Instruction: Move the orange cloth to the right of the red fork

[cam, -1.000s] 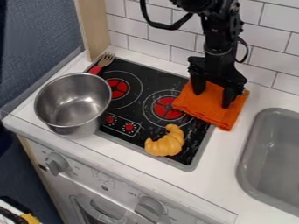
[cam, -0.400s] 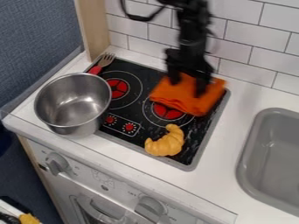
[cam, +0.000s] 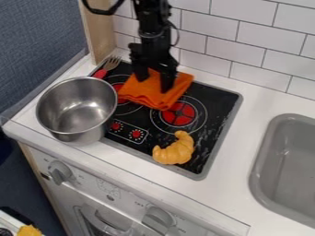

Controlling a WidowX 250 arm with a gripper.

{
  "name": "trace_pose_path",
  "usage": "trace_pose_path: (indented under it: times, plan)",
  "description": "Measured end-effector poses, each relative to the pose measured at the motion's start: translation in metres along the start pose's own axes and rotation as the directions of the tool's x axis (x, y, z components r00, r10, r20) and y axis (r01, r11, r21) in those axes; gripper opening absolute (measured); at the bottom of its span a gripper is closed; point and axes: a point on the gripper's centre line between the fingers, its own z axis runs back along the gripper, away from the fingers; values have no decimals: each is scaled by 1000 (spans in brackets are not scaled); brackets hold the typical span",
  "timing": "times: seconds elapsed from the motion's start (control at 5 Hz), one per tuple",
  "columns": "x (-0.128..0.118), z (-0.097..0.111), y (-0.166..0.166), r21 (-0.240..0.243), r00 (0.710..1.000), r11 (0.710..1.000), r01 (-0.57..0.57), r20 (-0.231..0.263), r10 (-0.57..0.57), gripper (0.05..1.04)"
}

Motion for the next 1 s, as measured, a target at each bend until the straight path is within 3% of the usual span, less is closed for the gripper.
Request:
trace_pose_path:
  times: [0.2, 0.6, 0.8, 1.0]
  plan:
    - [-5, 1, 18, 1, 1000, 1000, 2, -2, -2, 1000]
    - [-5, 2, 22, -13, 1000, 1000, 25, 7, -25, 1001]
    - [0, 31, 14, -25, 996, 999, 48, 74, -46, 1000]
    - [1, 60, 12, -33, 993, 998, 46, 108, -42, 1000]
